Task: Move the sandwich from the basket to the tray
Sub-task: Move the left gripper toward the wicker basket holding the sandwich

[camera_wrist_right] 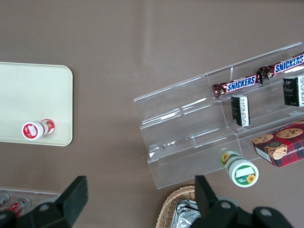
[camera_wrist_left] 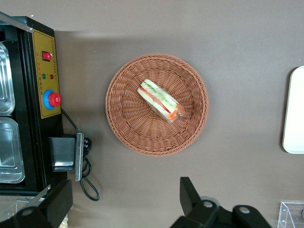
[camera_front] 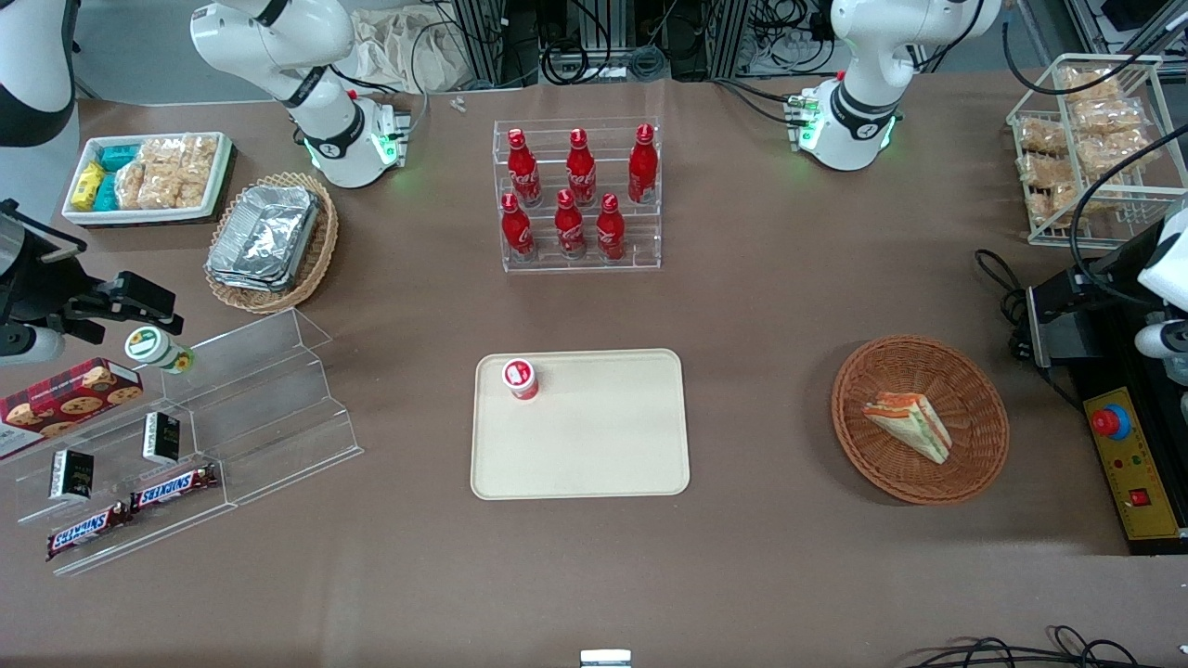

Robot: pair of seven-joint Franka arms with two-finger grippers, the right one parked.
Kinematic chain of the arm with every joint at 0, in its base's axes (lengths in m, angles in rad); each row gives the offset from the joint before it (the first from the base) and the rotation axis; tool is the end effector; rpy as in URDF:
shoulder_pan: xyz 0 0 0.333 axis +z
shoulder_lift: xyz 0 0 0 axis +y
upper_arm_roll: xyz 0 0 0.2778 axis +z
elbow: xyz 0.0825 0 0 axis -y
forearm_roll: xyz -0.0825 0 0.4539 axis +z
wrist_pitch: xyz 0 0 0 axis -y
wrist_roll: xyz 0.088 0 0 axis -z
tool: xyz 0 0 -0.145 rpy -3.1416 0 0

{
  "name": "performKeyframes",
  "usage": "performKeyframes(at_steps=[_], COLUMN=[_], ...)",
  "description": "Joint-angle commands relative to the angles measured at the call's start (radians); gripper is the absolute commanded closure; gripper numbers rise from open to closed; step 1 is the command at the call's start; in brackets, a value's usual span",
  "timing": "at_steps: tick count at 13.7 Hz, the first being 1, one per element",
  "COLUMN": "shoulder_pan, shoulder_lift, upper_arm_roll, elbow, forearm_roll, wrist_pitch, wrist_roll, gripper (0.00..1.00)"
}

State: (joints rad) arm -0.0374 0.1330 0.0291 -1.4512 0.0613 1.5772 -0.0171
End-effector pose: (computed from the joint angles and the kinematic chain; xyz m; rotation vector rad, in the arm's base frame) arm 0.6606 0.0024 0.5285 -3.0763 -0.0122 0.0094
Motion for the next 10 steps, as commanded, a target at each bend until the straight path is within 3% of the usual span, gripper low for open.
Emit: performKeyframes(at_steps=[1, 7, 10], shoulder_pan=[-0.009, -0.007, -0.007], shoulder_lift=[0.004, 0.025, 0.001], upper_arm_roll=[0.008, 0.005, 0.009], elbow=[0.003, -0.053, -0.240], forearm_roll=[-0.017, -0.032, -0.046], wrist_pitch=[0.016, 0.029, 0.261], wrist_roll=[-0.003, 0.011, -0.013], gripper=[0.00, 0.00, 0.00])
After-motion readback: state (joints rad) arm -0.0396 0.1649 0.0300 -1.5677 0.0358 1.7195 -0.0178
